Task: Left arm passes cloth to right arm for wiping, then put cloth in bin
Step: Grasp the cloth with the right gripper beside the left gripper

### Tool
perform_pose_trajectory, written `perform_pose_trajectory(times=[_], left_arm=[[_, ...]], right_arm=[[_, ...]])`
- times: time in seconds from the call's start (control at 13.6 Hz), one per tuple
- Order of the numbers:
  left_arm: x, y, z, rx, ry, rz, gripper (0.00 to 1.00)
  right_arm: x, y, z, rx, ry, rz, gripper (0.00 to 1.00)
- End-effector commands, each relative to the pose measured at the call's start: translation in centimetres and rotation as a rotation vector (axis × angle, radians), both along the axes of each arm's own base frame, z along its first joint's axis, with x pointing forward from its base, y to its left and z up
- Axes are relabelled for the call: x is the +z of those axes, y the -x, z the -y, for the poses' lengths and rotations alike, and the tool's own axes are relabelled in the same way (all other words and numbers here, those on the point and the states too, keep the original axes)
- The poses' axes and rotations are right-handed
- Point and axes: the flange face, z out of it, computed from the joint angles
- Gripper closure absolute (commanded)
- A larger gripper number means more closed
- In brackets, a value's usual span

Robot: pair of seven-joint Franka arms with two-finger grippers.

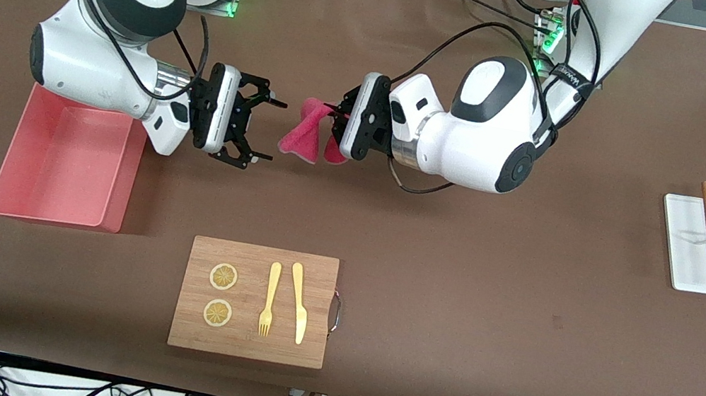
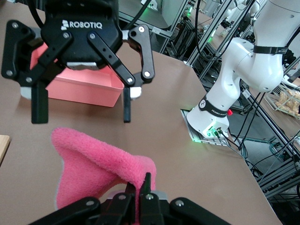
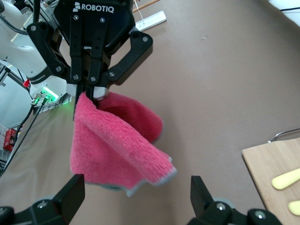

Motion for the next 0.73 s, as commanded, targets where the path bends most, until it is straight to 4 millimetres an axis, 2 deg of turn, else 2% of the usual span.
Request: perform_pose_trajectory(times=[0.0,0.07,0.37,0.66], left_arm=[[-0.1,-0.1,0.2,-0.010,0.031,0.022,1.00],[-0.2,-0.2,0.2,-0.013,0.034,0.026,1.00],[-0.2,-0.2,0.2,-0.015,0.037,0.027,1.00],[-0.1,-0.2,0.2,-0.013,0.039,0.028,1.00]], right_arm=[[0.6,1.0,-2.1,-0.004,0.063,0.007,0.00],[0.6,1.1,-2.6,0.001,0.079,0.023,0.00],[1.0,0.7,-2.8,0.023,0.133,0.074,0.00],[1.3,1.5,-5.2,0.009,0.150,0.079,0.01]])
